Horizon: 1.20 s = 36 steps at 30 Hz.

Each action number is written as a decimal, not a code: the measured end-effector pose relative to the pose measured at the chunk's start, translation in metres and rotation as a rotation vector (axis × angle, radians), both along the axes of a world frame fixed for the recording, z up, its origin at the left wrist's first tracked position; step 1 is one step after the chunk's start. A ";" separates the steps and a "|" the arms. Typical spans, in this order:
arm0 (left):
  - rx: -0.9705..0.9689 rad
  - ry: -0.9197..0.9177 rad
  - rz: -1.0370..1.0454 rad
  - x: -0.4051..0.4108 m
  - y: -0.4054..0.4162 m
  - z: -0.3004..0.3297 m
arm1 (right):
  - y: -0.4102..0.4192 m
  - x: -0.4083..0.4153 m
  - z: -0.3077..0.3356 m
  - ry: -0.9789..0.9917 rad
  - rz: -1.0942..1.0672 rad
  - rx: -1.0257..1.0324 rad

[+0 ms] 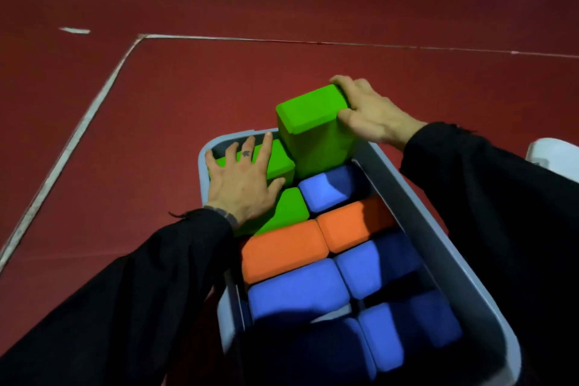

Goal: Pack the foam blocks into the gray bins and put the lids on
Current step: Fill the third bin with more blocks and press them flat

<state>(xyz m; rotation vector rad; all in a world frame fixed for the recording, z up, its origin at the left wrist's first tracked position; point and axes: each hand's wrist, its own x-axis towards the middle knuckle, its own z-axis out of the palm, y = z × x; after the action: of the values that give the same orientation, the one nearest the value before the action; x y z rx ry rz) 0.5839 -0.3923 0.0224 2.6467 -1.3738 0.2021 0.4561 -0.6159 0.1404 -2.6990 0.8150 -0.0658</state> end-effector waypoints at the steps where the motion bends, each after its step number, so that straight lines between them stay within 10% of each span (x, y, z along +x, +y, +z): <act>1: -0.019 0.000 0.004 0.001 0.001 -0.002 | 0.001 -0.005 -0.005 -0.035 0.008 0.002; 11: -0.067 -0.051 -0.031 -0.003 0.007 -0.003 | 0.021 -0.017 -0.013 0.102 0.086 -0.489; 28: -0.096 0.056 0.069 0.011 0.000 -0.003 | 0.008 -0.009 -0.028 -0.203 -0.111 0.014; 36: -0.095 -0.001 -0.070 0.009 0.005 -0.007 | 0.010 0.012 -0.005 0.329 -0.084 -0.227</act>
<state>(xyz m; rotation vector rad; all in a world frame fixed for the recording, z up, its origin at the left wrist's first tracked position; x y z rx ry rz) 0.5928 -0.3873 0.0157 2.5176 -1.4176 0.2536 0.4683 -0.6059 0.1352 -2.9320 1.0742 0.2921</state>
